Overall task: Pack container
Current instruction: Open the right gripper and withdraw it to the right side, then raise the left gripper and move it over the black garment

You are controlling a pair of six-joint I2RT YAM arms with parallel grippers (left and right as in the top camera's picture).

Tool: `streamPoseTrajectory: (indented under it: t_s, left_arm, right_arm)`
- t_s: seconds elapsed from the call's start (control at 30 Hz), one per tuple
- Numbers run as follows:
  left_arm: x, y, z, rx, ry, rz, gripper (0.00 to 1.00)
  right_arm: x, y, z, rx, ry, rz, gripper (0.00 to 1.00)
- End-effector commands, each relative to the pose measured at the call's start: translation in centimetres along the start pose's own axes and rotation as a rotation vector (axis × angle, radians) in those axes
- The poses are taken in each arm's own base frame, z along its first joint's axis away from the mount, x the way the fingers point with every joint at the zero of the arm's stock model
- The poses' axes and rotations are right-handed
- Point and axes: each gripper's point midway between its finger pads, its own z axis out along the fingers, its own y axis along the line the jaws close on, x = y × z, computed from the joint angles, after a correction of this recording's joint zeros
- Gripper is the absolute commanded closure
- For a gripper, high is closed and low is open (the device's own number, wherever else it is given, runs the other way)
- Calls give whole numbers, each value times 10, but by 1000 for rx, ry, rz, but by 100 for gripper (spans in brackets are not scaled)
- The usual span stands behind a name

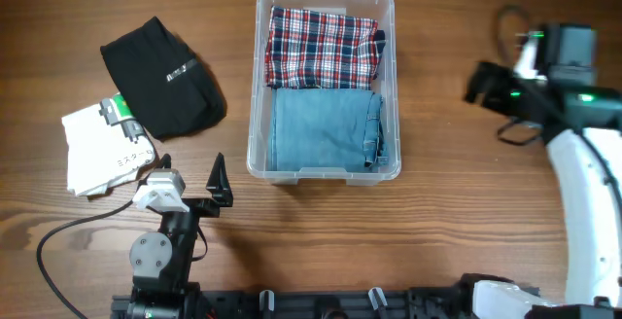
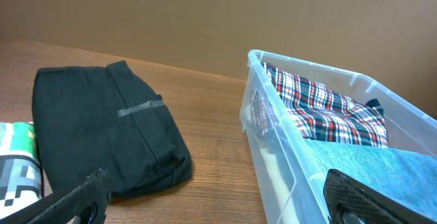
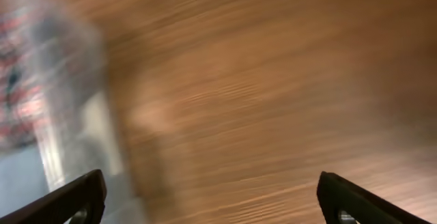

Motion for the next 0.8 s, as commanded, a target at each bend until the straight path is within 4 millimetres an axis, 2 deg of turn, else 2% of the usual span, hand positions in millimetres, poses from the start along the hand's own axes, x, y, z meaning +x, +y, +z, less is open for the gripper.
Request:
streamPoseTrajectory:
  t_s: [0.0,0.1,0.77]
  left_arm:
    - [2,0,0,3,1,15,0]
    - [2,0,0,3,1,15,0]
    - [0,-2,0,15,-3,12,0]
  right_arm:
    - [-11,-30,-3,51,-29,72,0]
    - [-13,-39,-4,64,-34,95,0]
    - [-13,-39,-4,64,-35,96,0]
